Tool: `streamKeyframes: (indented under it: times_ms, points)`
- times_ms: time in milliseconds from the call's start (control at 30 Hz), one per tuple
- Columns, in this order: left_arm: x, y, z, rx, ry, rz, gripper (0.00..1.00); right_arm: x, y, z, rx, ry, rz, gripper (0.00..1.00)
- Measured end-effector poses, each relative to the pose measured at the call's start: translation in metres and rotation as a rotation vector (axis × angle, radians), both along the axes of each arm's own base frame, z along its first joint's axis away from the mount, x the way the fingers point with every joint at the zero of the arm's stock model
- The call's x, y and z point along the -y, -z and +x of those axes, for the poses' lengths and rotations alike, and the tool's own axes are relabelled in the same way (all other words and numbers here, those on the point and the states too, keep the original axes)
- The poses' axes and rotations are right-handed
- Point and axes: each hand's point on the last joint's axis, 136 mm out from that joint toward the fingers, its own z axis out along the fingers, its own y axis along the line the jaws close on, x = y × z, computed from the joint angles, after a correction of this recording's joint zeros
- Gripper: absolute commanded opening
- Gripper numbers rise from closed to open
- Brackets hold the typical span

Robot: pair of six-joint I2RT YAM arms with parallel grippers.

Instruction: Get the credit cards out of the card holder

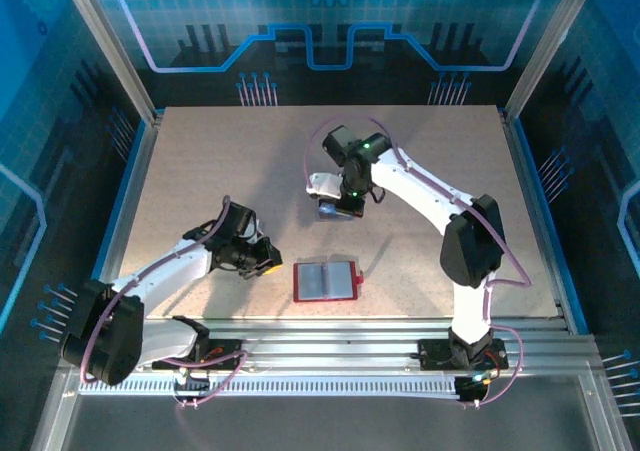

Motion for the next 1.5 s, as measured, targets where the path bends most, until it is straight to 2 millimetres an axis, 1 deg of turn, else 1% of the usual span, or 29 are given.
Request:
streamKeyframes:
  times_ms: [133, 233, 367, 533, 667, 867, 967, 1233, 1400, 1433, 1500]
  points:
    - [-0.001, 0.000, 0.000, 0.002, -0.005, -0.001, 0.13, 0.001, -0.009, 0.027, 0.049, 0.003, -0.006, 0.00]
    - [-0.003, 0.001, 0.000, 0.000, -0.009, 0.000, 0.13, 0.001, -0.011, 0.045, 0.077, -0.001, -0.018, 0.00]
    - [-0.004, 0.002, -0.001, -0.004, -0.012, 0.001, 0.13, -0.003, -0.013, 0.069, 0.117, -0.017, -0.026, 0.00]
    - [-0.004, 0.000, -0.002, 0.001, -0.013, -0.002, 0.13, -0.008, -0.011, 0.093, 0.152, -0.034, -0.037, 0.00]
    - [-0.006, 0.002, -0.004, -0.003, -0.018, -0.001, 0.12, -0.008, -0.003, 0.108, 0.160, -0.038, -0.053, 0.00]
    - [-0.007, 0.004, -0.007, -0.007, -0.020, 0.000, 0.12, -0.002, 0.009, 0.123, 0.159, -0.043, -0.072, 0.00]
    - [-0.007, 0.004, -0.007, -0.006, -0.020, 0.000, 0.12, 0.001, 0.016, 0.127, 0.152, -0.048, -0.078, 0.00]
    - [-0.007, 0.004, -0.007, -0.008, -0.023, -0.002, 0.12, -0.002, 0.030, 0.131, 0.124, -0.056, -0.075, 0.00]
    - [-0.007, 0.004, -0.007, -0.010, -0.025, -0.002, 0.12, -0.001, 0.041, 0.128, 0.095, -0.059, -0.087, 0.01]
    - [-0.007, 0.004, -0.007, -0.010, -0.025, -0.002, 0.12, -0.001, 0.041, 0.128, 0.094, -0.059, -0.088, 0.02]
    - [-0.007, 0.004, -0.007, -0.010, -0.025, -0.002, 0.12, -0.001, 0.041, 0.128, 0.093, -0.059, -0.088, 0.08]
